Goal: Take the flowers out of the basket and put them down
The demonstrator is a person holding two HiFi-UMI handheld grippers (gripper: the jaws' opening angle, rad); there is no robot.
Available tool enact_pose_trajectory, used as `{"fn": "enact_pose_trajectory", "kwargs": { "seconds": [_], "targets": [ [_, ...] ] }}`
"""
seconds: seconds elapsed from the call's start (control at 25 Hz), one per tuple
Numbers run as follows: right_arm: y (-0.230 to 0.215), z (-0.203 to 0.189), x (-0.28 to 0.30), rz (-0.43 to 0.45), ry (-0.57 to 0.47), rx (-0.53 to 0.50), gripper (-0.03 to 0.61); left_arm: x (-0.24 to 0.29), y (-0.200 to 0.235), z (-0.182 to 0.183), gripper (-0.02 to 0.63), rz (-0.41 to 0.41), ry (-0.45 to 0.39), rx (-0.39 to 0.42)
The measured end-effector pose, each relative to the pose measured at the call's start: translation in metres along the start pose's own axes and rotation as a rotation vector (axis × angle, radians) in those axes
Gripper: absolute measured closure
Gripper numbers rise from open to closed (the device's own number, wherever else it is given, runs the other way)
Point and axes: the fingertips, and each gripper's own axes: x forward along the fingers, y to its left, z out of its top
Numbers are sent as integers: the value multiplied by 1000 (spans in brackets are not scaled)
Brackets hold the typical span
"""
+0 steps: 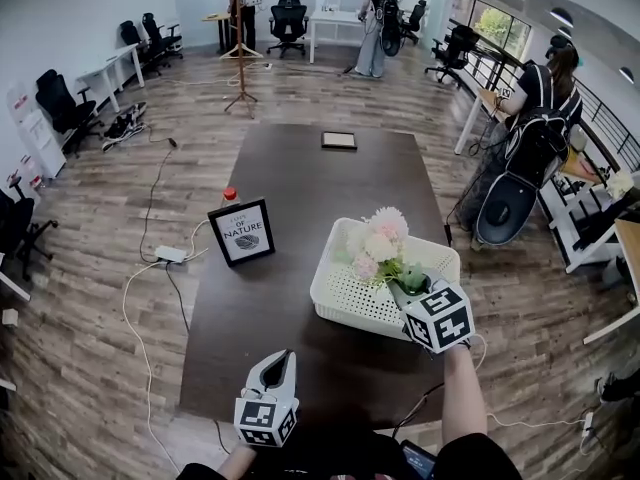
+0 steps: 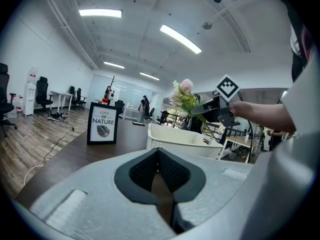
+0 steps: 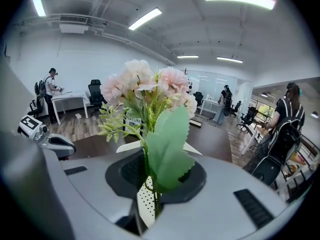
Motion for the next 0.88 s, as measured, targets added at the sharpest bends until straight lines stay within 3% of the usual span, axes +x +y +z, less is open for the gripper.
{"fn": "enact_pose_trajectory", "kwargs": {
  "seconds": [0.4,0.88],
  "targets": [
    [30,-5,0,11,14,25,514,-3,2,-7,604,-24,11,-1],
    [87,-36,14,96,68,68,515,-14,10,-16,604,-25,29,2]
  ]
}}
